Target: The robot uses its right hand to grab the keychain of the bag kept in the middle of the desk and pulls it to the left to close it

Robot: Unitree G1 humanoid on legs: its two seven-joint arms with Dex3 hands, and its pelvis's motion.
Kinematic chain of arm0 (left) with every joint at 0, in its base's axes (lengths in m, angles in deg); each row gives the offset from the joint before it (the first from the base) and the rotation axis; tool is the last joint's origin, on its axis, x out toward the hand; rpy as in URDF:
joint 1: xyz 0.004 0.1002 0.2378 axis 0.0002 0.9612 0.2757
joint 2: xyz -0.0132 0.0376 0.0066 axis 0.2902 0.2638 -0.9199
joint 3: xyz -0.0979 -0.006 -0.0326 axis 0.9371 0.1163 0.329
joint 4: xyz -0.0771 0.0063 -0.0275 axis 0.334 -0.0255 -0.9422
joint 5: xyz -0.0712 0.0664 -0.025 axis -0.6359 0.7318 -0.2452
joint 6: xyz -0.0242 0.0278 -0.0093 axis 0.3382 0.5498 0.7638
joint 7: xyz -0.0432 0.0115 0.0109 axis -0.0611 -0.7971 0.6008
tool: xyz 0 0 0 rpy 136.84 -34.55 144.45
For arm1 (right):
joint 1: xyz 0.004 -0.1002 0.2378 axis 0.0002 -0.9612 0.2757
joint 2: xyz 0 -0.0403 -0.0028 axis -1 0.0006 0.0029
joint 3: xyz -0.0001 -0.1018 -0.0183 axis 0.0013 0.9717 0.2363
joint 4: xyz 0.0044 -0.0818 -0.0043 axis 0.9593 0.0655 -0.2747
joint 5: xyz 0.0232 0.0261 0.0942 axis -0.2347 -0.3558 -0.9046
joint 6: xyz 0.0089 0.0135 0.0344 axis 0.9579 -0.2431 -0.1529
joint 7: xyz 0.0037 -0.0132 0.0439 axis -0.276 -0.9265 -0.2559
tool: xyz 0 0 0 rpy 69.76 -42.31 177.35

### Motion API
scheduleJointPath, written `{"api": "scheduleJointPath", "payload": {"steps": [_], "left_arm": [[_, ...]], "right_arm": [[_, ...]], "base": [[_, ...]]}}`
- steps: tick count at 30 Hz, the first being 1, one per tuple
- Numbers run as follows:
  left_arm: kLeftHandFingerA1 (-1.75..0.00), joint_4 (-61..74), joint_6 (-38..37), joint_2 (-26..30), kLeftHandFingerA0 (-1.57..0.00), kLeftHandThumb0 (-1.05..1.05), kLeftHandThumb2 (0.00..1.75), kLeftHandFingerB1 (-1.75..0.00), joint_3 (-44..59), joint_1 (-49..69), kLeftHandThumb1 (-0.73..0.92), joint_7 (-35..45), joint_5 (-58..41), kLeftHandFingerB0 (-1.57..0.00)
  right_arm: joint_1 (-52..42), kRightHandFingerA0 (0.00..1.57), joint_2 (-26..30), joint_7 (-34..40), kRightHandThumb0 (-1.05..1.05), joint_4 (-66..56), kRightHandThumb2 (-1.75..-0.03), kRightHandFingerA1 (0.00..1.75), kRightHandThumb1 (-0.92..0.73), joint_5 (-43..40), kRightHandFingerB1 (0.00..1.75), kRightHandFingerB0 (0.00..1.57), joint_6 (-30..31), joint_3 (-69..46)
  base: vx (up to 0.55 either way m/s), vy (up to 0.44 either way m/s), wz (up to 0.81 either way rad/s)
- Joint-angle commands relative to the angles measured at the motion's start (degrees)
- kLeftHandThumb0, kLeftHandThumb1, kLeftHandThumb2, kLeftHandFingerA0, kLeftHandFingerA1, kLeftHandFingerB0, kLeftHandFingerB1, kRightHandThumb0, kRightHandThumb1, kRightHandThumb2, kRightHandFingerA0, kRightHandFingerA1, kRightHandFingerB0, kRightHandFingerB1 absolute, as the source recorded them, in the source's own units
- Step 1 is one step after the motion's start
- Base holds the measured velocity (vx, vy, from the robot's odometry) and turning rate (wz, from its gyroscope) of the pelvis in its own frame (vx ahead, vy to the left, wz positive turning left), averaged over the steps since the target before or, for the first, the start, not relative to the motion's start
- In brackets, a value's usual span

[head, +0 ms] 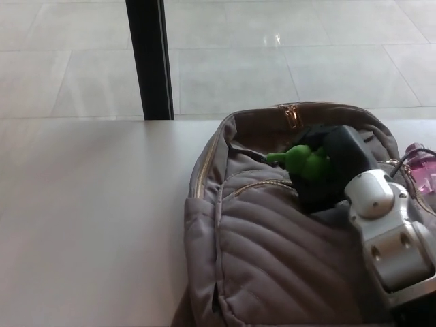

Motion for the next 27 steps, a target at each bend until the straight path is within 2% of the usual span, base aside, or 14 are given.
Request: {"api": "scheduleJointPath", "payload": {"steps": [1, 6, 7, 9, 10, 17, 19, 20, 21, 22, 23, 25, 26, 27], "left_arm": [[-1.10, 0.1, -0.9, 0.4, -0.75, -1.05, 0.90, -1.08, -0.3, 0.2, 0.91, -0.4, 0.4, -0.59], [-1.09, -0.3, -0.8, 0.4, -0.77, -1.05, 0.89, -1.07, -0.2, 0.0, 0.90, -0.2, 0.1, -0.60], [-1.13, -0.2, -0.7, 0.5, -0.77, -1.05, 1.32, -1.10, -0.2, 0.1, 0.69, -0.1, 0.0, -0.59], [-1.13, -0.1, -0.9, 0.5, -0.77, -1.05, 1.32, -1.10, -0.1, 0.2, 0.69, -0.2, 0.1, -0.59], [-1.08, 0.0, -1.2, 0.6, -0.78, -1.05, 0.90, -1.08, -0.3, 0.4, 0.92, -0.3, 0.3, -0.60], [-1.08, 0.6, -1.5, 0.9, -0.77, -1.05, 0.90, -1.08, -1.0, 0.9, 0.92, -0.7, 1.1, -0.60], [-1.08, 0.4, -1.7, 0.9, -0.78, -1.05, 0.90, -1.07, -1.0, 0.9, 0.92, -0.6, 1.1, -0.60], [-1.13, 0.7, -1.6, 0.8, -0.74, -1.05, 1.35, -1.12, -1.1, 1.0, 0.70, -0.7, 1.1, -0.56], [-1.10, 1.3, -1.4, 0.8, -0.77, -1.05, 0.91, -1.10, -1.2, 1.2, 0.92, -1.0, 1.1, -0.59], [-1.12, 1.5, -1.3, 0.8, -0.77, -1.05, 1.34, -1.12, -1.2, 1.3, 0.71, -1.1, 1.1, -0.58], [-1.12, 1.5, -1.3, 0.8, -0.77, -1.05, 1.34, -1.12, -1.2, 1.3, 0.71, -1.2, 1.1, -0.58], [-1.11, 1.1, -1.4, 0.8, -0.79, -1.05, 1.34, -1.09, -1.5, 0.6, 0.71, -1.3, 1.4, -0.61], [-1.11, 1.1, -1.4, 0.8, -0.79, -1.05, 1.34, -1.09, -1.5, 0.6, 0.71, -1.4, 1.4, -0.61], [-1.06, 1.1, -1.3, 0.7, -0.83, -1.05, 0.91, -1.06, -1.4, 0.6, 0.92, -1.6, 1.3, -0.66]], "right_arm": [[-3.0, 0.93, -3.8, -1.0, -0.41, 1.1, -1.18, 1.75, -0.42, -0.7, 1.65, 0.61, 1.5, 4.3], [-2.4, 0.95, -5.2, 0.4, -0.35, 2.4, -1.26, 1.75, -0.40, -0.1, 1.75, 0.69, 1.0, 5.1], [-1.4, 0.95, -5.8, 0.9, -0.33, 3.0, -1.22, 1.75, -0.48, 0.0, 1.74, 0.70, 1.8, 4.7], [-0.7, 0.96, -6.2, 0.9, -0.34, 3.6, -1.22, 1.75, -0.47, 0.0, 1.73, 0.72, 2.2, 4.3], [-0.3, 0.94, -6.4, 0.9, -0.34, 3.8, -1.16, 1.75, -0.51, 0.0, 1.74, 0.66, 2.4, 4.2], [6.6, 0.83, -7.8, 1.7, -0.36, 7.4, -0.98, 1.75, -0.65, 1.5, 1.53, 0.59, 5.1, 4.2], [7.4, 0.82, -8.1, 2.0, -0.34, 7.8, -1.05, 1.75, -0.60, 1.5, 1.56, 0.61, 4.7, 4.1], [7.9, 0.82, -8.6, 2.1, -0.32, 8.2, -1.08, 1.75, -0.57, 1.1, 1.52, 0.63, 4.8, 3.8], [9.2, 0.77, -9.5, 2.4, -0.33, 9.1, -0.90, 1.75, -0.68, 1.1, 1.08, 0.57, 5.4, 3.6], [10.5, 0.76, -9.8, 2.4, -0.34, 10.4, -0.79, 1.75, -0.74, 1.8, 0.79, 0.58, 6.2, 4.3], [11.2, 0.76, -10.0, 2.0, -0.34, 11.0, -0.79, 1.75, -0.74, 1.7, 0.79, 0.58, 6.2, 4.4], [13.6, 0.86, -11.6, 3.3, -0.31, 13.8, -0.83, 1.75, -0.69, 1.6, 1.41, 0.65, 5.0, 4.3], [13.8, 0.86, -11.7, 3.4, -0.31, 14.0, -0.83, 1.75, -0.69, 1.7, 1.41, 0.65, 4.9, 4.2], [14.1, 0.86, -11.8, 3.4, -0.29, 14.5, -0.86, 1.75, -0.68, 1.6, 1.50, 0.71, 4.4, 4.2]], "base": [[0.00, 0.000, 0.00], [0.00, 0.000, 0.00], [0.00, 0.000, 0.00], [0.00, 0.000, 0.00], [0.00, 0.000, 0.00], [0.00, 0.000, 0.00], [0.00, 0.000, 0.00], [0.00, 0.000, 0.00], [0.00, 0.000, 0.00], [0.00, 0.000, 0.00], [0.00, 0.000, 0.00], [0.00, 0.000, 0.00], [0.00, 0.000, 0.00], [0.00, 0.000, 0.00]]}}
